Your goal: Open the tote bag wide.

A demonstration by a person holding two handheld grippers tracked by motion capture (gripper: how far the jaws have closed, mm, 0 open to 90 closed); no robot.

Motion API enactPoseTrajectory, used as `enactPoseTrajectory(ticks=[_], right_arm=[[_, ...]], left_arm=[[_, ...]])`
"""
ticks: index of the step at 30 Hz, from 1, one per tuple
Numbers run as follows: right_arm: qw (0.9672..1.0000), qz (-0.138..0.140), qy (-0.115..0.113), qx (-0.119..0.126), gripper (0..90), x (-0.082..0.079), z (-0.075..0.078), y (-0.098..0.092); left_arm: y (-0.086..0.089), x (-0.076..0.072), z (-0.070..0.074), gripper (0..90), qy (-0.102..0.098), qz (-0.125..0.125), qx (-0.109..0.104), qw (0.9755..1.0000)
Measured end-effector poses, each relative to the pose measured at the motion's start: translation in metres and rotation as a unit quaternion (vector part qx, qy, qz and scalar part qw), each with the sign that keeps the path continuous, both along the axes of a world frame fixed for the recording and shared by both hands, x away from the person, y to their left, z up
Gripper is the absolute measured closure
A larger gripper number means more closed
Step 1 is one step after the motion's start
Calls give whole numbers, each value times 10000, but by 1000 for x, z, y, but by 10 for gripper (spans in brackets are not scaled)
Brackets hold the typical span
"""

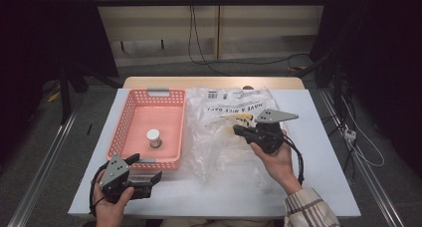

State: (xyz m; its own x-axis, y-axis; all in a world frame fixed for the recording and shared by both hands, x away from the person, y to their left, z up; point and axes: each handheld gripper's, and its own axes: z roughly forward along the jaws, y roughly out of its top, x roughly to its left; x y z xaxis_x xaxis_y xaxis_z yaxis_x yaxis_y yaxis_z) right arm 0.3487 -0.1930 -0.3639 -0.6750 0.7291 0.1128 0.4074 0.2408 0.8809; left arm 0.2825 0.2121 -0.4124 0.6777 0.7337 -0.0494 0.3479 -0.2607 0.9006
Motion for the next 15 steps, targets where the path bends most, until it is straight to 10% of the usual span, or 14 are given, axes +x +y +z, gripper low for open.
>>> enactPoseTrajectory(ticks=[15], right_arm=[[9997,80,-154,157,900,13,18,0]], left_arm=[[3,6,4,55,-7,84,-77,9999]])
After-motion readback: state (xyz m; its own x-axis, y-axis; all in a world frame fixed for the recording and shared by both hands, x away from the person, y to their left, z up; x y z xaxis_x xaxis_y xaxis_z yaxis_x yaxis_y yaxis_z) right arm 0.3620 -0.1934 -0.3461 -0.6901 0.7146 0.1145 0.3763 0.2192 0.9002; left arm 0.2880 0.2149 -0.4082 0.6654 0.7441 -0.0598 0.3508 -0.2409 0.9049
